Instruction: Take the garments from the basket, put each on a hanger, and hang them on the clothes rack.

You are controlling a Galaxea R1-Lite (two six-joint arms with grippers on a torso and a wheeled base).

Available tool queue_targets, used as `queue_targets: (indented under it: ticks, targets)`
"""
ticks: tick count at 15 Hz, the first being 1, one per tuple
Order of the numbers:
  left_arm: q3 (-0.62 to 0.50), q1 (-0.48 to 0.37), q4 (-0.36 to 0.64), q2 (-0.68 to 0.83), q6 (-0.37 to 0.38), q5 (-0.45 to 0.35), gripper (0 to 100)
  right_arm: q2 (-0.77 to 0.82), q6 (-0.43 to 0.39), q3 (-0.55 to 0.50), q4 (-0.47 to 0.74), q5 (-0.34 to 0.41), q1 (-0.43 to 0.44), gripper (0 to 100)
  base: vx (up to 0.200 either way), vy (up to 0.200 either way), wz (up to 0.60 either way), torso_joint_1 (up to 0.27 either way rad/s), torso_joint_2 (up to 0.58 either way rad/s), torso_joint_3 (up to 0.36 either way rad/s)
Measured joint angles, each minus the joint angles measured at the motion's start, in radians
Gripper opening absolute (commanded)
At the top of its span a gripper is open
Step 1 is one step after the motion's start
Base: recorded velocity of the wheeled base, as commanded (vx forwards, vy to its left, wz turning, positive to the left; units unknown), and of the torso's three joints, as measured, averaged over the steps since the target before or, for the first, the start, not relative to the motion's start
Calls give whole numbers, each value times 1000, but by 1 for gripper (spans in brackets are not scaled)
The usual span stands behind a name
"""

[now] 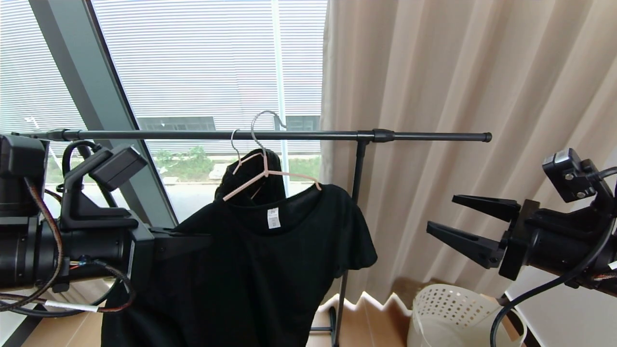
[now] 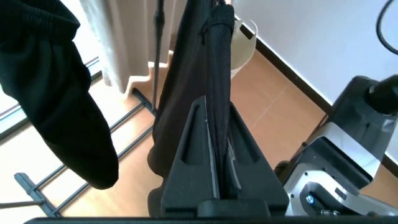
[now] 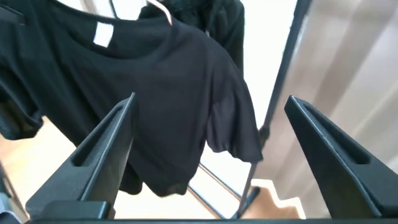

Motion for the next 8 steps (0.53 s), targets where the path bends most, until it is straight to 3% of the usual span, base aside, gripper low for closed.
queue_targets:
  ticks: [3, 8]
  targets:
    - [-46, -3, -3, 49, -22, 30, 0, 2, 14, -56, 74, -83, 28, 100, 0, 0, 0, 0, 0, 0]
    - [-166, -28, -3, 194, -77, 151, 0, 4, 18, -75, 79, -90, 37, 100, 0, 0, 0, 0, 0, 0]
